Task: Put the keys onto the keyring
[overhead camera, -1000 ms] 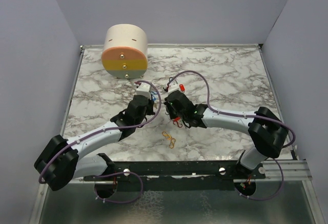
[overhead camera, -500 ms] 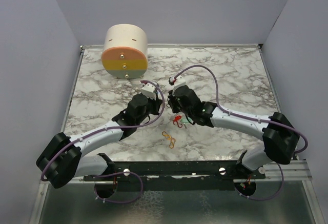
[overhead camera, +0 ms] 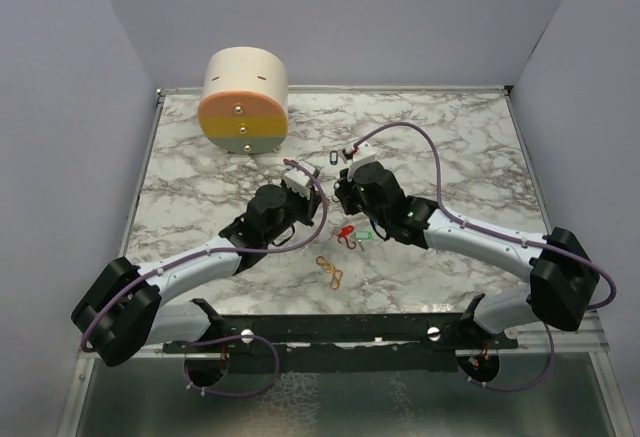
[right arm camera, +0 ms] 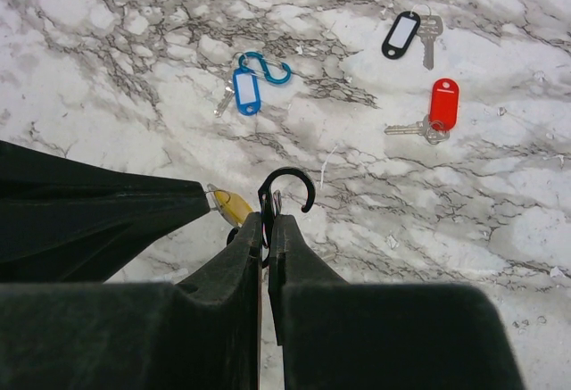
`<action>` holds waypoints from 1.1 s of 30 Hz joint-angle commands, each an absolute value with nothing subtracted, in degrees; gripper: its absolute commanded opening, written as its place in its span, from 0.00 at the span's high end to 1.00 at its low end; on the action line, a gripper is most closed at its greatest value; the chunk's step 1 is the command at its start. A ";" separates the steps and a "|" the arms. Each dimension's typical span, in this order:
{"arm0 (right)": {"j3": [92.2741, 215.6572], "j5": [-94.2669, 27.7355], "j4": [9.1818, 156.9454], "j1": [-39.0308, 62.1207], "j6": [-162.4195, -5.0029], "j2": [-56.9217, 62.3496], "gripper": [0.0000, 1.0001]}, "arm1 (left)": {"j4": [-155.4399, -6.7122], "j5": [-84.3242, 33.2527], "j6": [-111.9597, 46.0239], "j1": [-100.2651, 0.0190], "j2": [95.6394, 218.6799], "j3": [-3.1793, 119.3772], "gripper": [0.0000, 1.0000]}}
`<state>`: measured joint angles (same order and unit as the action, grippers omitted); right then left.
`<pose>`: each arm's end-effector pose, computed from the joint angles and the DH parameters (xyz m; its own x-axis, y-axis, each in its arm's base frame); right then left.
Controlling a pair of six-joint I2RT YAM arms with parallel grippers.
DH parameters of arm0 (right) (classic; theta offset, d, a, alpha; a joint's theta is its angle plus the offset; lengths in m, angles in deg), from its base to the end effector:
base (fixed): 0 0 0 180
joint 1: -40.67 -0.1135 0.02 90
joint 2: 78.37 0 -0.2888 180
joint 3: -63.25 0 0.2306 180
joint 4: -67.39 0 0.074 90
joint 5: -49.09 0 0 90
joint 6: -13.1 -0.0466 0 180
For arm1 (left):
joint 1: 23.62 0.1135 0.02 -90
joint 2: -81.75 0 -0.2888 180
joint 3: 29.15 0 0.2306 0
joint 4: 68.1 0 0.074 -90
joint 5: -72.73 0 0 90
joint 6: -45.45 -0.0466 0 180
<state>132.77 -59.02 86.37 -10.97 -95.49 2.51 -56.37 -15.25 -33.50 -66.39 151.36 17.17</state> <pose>0.1990 0.2281 0.2935 -0.4816 -0.1203 -0.8681 -0.4487 0.8847 0.1263 0.1841 -0.1681 0.2689 -0.2696 -0.0115 -0.9629 0.6130 0.7691 -0.1808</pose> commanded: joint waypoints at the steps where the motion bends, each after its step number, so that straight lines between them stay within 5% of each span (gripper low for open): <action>1: 131.97 -58.51 86.45 -10.58 -95.18 1.61 0.99 | -52.72 -18.65 -36.46 -66.84 151.97 16.99 1.00; 33: 130.93 -56.28 86.40 -10.07 -95.81 2.75 0.99 | -51.71 -18.13 -39.27 -69.15 152.39 17.32 1.00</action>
